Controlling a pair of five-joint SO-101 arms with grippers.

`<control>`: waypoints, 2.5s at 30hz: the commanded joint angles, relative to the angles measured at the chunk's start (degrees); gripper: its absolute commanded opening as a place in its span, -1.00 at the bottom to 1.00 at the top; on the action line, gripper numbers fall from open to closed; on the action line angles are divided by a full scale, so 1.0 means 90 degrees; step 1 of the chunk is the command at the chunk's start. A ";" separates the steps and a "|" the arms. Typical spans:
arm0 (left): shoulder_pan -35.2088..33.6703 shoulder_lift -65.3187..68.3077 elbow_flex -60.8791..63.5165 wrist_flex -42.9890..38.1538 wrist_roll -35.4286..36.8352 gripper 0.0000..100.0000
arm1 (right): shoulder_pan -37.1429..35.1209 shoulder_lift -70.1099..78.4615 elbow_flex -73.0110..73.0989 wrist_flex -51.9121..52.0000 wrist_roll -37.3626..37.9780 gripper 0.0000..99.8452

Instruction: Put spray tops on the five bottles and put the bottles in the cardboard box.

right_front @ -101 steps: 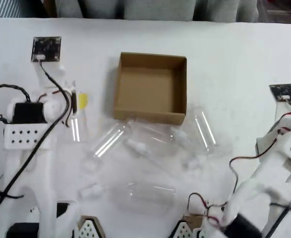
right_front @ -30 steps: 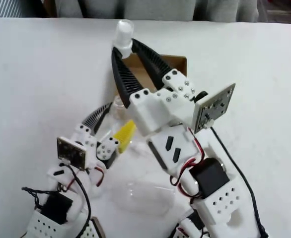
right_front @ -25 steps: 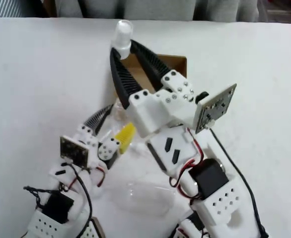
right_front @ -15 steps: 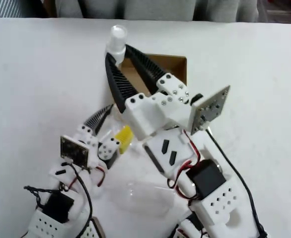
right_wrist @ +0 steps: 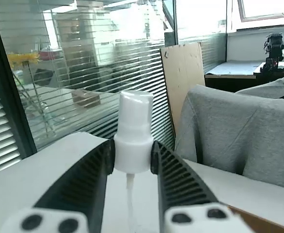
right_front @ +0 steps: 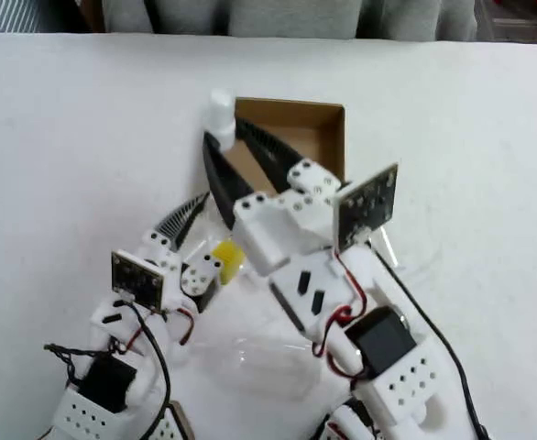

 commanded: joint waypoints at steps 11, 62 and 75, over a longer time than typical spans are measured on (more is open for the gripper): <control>0.0044 -0.0093 -0.0098 -0.0039 -0.0049 -0.95 | -0.0337 -0.0698 0.1055 0.0161 -0.0078 -0.91; -0.1158 0.5231 -0.3223 -0.3985 -0.0010 -0.95 | 0.4039 -0.1783 0.5011 -0.0005 -0.0068 -0.97; -0.1138 0.9724 -0.4659 -0.6427 0.0000 -0.95 | 0.4020 -0.1783 0.5128 -0.0171 -0.0059 -0.97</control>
